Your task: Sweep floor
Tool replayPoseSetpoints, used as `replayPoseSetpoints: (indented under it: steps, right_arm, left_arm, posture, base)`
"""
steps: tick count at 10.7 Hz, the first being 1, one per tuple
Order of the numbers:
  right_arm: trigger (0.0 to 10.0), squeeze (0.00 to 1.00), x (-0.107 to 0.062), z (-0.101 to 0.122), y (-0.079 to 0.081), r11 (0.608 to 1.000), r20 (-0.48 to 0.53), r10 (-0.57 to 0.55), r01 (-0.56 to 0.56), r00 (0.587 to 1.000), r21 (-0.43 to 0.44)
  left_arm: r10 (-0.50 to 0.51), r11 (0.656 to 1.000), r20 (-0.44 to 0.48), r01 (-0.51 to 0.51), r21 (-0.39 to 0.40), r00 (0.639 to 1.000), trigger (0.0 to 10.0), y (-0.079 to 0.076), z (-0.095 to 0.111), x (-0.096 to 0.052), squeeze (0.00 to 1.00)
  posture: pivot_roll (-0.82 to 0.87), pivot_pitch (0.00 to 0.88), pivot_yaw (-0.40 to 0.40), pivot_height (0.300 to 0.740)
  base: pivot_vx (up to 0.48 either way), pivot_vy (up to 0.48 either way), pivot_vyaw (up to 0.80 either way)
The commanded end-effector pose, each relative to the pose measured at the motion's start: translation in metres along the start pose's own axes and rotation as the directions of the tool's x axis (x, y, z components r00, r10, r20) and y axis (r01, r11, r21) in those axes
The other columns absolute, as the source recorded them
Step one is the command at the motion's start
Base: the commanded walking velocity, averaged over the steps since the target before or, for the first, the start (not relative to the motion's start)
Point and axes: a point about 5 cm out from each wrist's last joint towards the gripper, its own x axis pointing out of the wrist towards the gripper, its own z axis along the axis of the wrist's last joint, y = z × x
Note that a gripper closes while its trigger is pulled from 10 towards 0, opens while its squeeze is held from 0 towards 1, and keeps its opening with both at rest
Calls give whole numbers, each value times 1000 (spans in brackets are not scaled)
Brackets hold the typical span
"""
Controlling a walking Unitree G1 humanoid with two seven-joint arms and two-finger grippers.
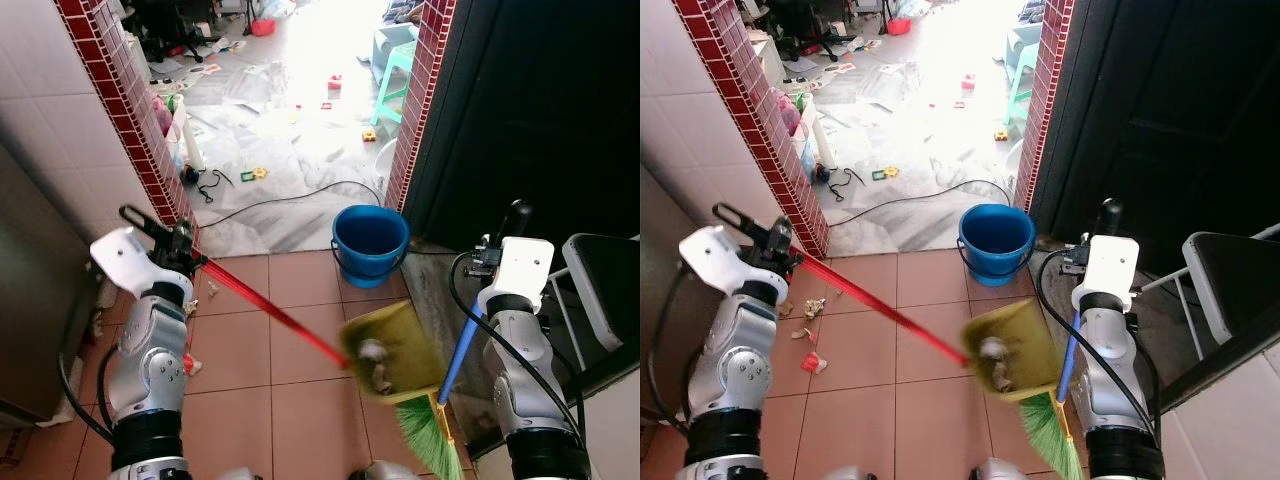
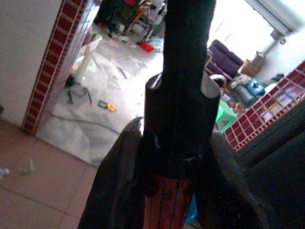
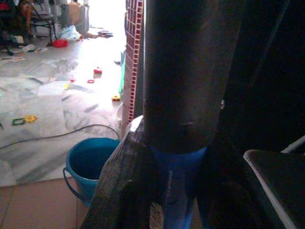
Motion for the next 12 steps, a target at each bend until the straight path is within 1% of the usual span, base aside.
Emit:
replayPoseSetpoints:
  steps: [1, 2, 4, 5, 6, 7, 8, 9, 10, 12]
  right_arm:
    - [10000, 0, 4, 6, 2, 1000, 27, 16, -15, 1000, -12]
    - [10000, 0, 4, 7, 2, 1000, 26, 23, -23, 999, -16]
    - [10000, 0, 4, 6, 0, 999, 22, 27, -26, 999, -21]
    - [10000, 0, 4, 6, 1, 1000, 22, 24, -24, 999, -18]
    - [10000, 0, 3, 5, 4, 1000, 21, 24, -24, 999, -13]
    - [10000, 0, 2, 3, 5, 1000, 16, 18, -18, 1000, -5]
    - [10000, 0, 1, 1, 3, 1000, 13, 5, -5, 1000, 0]
    - [10000, 0, 2, 1, 2, 1000, 13, -8, 8, 1000, 2]
    - [10000, 0, 4, 2, 2, 1000, 15, -10, 10, 1000, 3]
    - [10000, 0, 5, 1, 6, 1000, 22, -5, 5, 1000, -5]
  left_arm:
    - [-17, 998, 31, 19, -57, 999, 10000, -5, 6, 4, 0]
    - [-7, 999, 34, 9, -37, 999, 10000, -4, 6, 3, 0]
    - [-10, 993, 25, 7, 120, 1000, 10000, -7, 0, 0, 0]
    - [-31, 980, 30, 24, 195, 999, 10000, -10, 2, 0, 0]
    - [-54, 953, 57, 35, 300, 997, 10000, -12, 8, 1, 0]
    - [-112, 902, 68, 73, 425, 991, 10000, -19, 13, 1, 0]
    - [-118, 890, 58, 79, 448, 991, 10000, -18, 11, 0, 0]
    - [-117, 886, 45, 84, 456, 992, 10000, -15, 7, -1, 0]
    - [-125, 880, 44, 90, 467, 991, 10000, -17, 6, 2, 0]
    - [-149, 872, 55, 105, 478, 987, 10000, -21, 8, 4, 0]
  posture:
    - [-116, 0, -9, 740]
    - [-117, 0, -13, 740]
    - [-119, 0, -15, 740]
    - [-115, 0, -8, 740]
    - [-108, 0, -1, 740]
    - [-98, 0, 10, 740]
    - [-97, 0, 16, 740]
    - [-98, 0, 18, 740]
    - [-99, 0, 14, 740]
    - [-92, 0, 15, 740]
  base:
    - [0, 0, 0]
    - [0, 0, 0]
    - [0, 0, 0]
    - [0, 0, 0]
    - [0, 0, 0]
    - [0, 0, 0]
    - [0, 0, 0]
    - [0, 0, 0]
    - [0, 0, 0]
    - [0, 0, 0]
